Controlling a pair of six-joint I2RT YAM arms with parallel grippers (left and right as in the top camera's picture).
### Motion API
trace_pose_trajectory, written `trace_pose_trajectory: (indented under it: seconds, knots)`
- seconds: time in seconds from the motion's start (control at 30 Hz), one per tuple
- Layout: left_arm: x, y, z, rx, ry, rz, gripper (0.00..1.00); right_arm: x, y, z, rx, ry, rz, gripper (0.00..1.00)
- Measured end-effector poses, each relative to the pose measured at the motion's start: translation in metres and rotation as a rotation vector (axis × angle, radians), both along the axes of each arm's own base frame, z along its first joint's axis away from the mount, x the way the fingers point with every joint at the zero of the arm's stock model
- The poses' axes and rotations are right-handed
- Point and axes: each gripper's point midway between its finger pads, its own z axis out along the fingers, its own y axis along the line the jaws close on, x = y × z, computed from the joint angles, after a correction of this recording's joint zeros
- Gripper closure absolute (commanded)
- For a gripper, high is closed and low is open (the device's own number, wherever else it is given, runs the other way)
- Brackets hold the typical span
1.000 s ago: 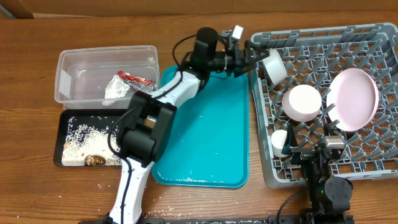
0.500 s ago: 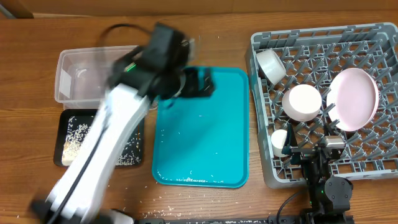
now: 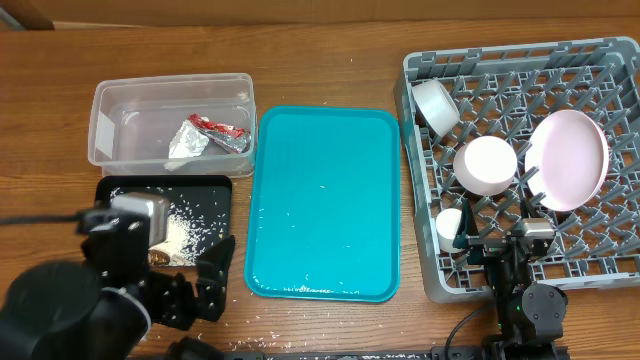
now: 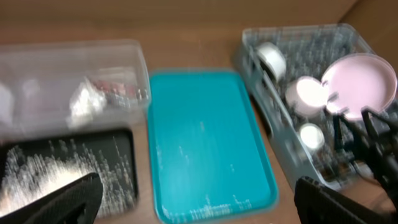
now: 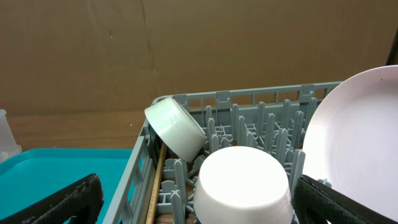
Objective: Sort waste into correct bins and load items into the dishwasher
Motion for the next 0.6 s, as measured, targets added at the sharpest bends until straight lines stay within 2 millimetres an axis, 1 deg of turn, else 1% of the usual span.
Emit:
trace_pose_trajectory:
  seconds: [0.03,0.07,0.1,0.13,0.17,0.23,0.33,0.4,0.43,0.6]
  knots:
    - [0.004,0.003,0.007,0.019,-0.078,-0.003,0.00,0.000,0.000,0.000,0.000,0.000,0.000,0.00]
    - [0.008,0.003,0.009,0.032,-0.121,-0.006,0.00,0.000,0.000,0.000,0.000,-0.001,0.000,0.00]
    - [0.017,0.005,0.011,0.050,-0.193,0.002,0.00,0.000,0.000,0.000,0.000,0.000,0.000,0.00]
    - [0.022,0.008,0.008,0.070,-0.237,0.006,0.00,0.000,0.000,0.000,0.000,0.001,0.000,0.00]
    - [0.031,0.014,-0.005,0.103,-0.304,0.030,0.00,0.000,0.000,0.000,0.000,0.000,0.000,0.00]
    - [0.040,0.018,-0.014,0.112,-0.401,0.043,0.00,0.000,0.000,0.000,0.000,-0.001,-0.001,0.00]
    - [0.048,0.022,-0.041,0.122,-0.491,0.052,0.00,0.000,0.000,0.000,0.000,0.000,0.000,0.00]
    - [0.055,0.021,-0.076,0.123,-0.532,0.032,0.00,0.000,0.000,0.000,0.001,0.000,0.000,0.00]
    - [0.059,0.019,-0.084,0.121,-0.554,0.020,0.00,0.000,0.000,0.000,0.000,0.000,-0.001,0.00]
    - [0.068,0.010,-0.143,0.103,-0.625,-0.033,0.00,0.000,0.000,0.000,0.000,0.000,0.000,0.00]
